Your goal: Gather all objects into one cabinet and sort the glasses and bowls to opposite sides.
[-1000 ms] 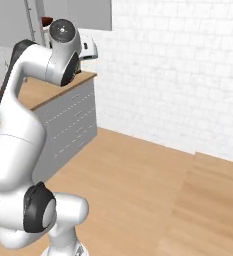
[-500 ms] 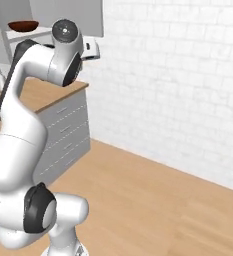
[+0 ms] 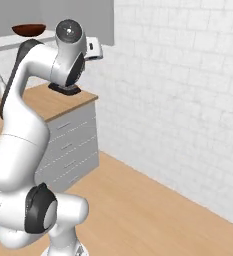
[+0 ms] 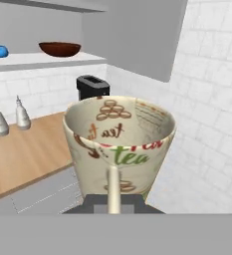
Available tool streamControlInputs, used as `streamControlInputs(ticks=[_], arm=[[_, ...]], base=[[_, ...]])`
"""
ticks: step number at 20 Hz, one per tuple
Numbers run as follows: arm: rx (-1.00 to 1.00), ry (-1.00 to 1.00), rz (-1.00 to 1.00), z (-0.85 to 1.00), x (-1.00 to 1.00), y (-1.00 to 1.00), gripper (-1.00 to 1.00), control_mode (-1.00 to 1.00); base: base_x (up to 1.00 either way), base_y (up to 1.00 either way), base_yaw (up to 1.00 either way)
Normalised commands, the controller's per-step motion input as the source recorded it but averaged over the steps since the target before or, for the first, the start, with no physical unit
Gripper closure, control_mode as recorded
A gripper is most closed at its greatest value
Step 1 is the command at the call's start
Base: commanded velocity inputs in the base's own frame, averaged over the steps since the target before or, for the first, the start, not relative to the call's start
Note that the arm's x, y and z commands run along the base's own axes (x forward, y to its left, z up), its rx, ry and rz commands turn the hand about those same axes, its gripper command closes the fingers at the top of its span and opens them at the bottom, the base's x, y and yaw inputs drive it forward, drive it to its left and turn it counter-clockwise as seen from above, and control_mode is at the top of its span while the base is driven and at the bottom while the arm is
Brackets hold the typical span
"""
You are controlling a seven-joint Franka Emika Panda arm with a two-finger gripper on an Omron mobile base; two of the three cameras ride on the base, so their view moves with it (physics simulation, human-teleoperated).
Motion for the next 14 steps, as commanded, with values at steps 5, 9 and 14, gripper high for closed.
streamControlInputs(ticks=[5,9,14], arm=[[0.00,0.00,0.00,0.00,0.00,0.00,1.00,1.00],[0.00,0.00,0.00,0.00,0.00,0.00,1.00,1.00],[0.00,0.00,0.00,0.00,0.00,0.00,1.00,1.00]], base=[[0.78,0.02,0.43],[0.67,0.02,0.47],[0.66,0.00,0.45]])
